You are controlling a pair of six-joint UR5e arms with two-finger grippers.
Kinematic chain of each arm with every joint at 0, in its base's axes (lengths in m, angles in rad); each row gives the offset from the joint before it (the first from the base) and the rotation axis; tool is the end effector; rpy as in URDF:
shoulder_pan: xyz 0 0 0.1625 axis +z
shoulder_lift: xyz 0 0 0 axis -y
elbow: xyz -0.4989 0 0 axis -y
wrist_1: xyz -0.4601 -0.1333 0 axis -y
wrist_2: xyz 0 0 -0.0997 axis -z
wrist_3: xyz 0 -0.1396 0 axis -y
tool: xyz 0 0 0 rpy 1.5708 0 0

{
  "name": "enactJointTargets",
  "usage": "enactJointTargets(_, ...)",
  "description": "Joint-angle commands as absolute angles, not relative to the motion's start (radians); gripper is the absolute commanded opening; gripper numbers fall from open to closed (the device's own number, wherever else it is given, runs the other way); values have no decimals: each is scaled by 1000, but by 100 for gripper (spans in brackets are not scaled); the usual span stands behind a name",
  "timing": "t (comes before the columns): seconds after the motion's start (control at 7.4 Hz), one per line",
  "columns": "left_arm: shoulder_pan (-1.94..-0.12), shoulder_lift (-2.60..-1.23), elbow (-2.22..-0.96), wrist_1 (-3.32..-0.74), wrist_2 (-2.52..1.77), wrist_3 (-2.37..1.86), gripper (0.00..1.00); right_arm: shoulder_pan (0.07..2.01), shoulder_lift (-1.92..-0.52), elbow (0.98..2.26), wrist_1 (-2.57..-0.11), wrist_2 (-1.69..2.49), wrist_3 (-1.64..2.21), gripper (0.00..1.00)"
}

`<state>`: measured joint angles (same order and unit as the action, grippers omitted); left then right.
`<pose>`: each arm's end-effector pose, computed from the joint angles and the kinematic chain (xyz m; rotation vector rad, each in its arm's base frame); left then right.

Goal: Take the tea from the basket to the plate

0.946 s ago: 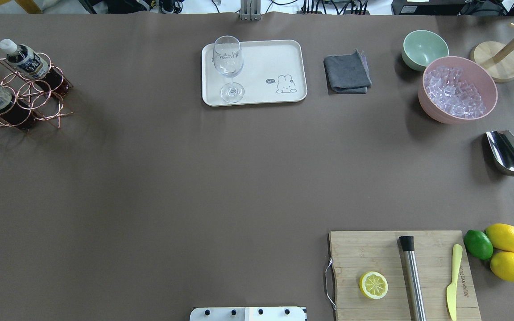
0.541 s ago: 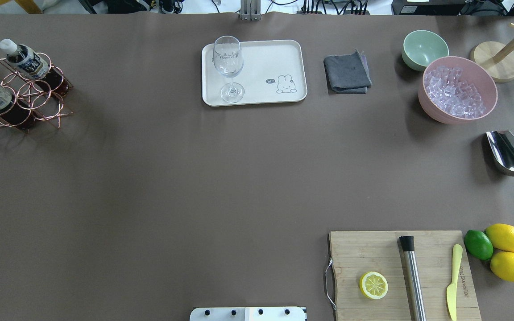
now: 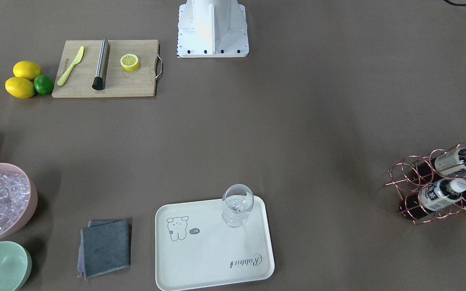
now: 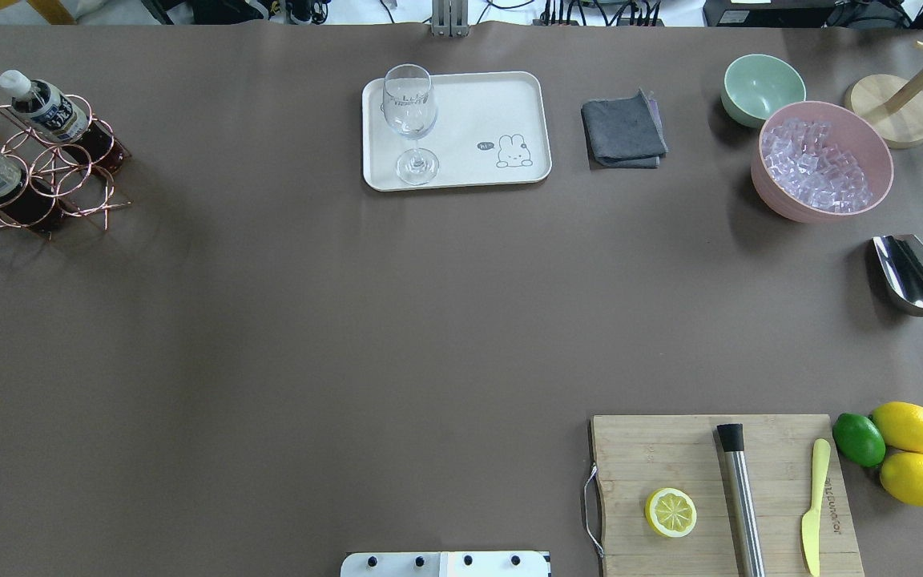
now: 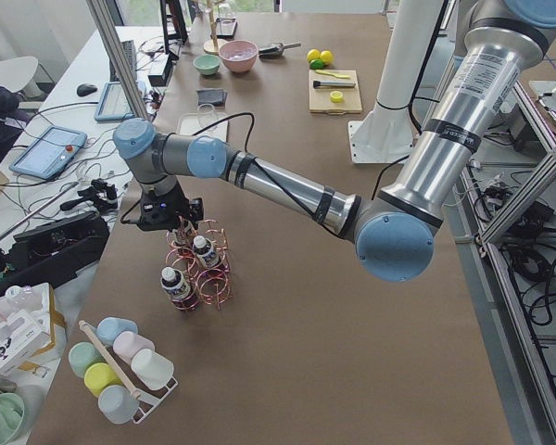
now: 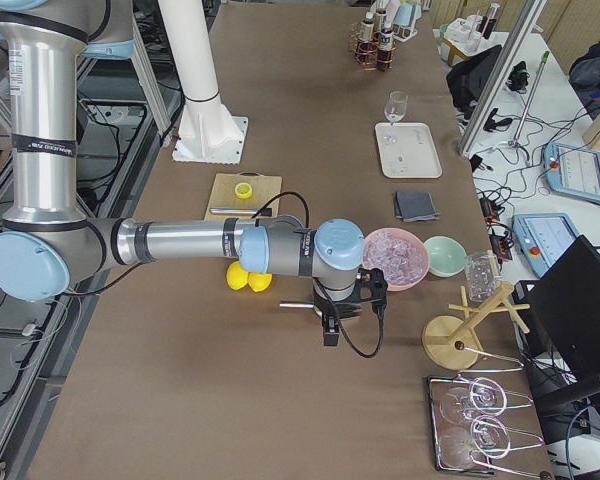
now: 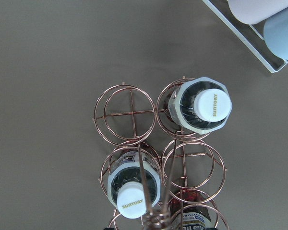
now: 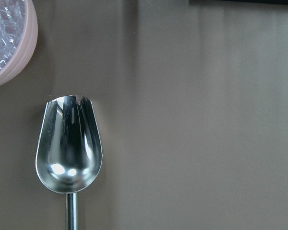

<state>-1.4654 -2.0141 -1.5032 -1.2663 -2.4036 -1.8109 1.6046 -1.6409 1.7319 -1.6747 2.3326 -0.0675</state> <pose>0.0488 -0.7471 0.5309 -0.7197 0.5976 -1.5659 0.0546 -0.5201 0.7207 0.0263 -0.7615 -0.0271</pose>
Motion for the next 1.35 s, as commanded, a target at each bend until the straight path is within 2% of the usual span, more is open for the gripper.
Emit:
enactJointTargets(0.0, -1471, -2014, -1503, -1266, -2405, -1812, 76, 1605, -1640, 1732, -1675, 2332, -67, 100)
enactJointTargets(0.54, -1483, -2031, -1506, -1261, -2422, -1813, 74, 1605, -1644, 1726, -1677, 2332, -69, 100)
enactJointTargets(0.68, -1483, -2034, -1506, -1259, -2422, -1813, 66, 1605, -1644, 1726, -1677, 2332, -69, 100)
enactJointTargets(1.08, -1483, -2031, -1506, -1261, -2419, -1799, 14, 1605, -1644, 1727, -1677, 2330, -69, 100)
enactJointTargets(1.22, -1483, -2031, -1508, -1261, -2416, -1799, 1, 1606, -1644, 1726, -1677, 2330, -69, 100)
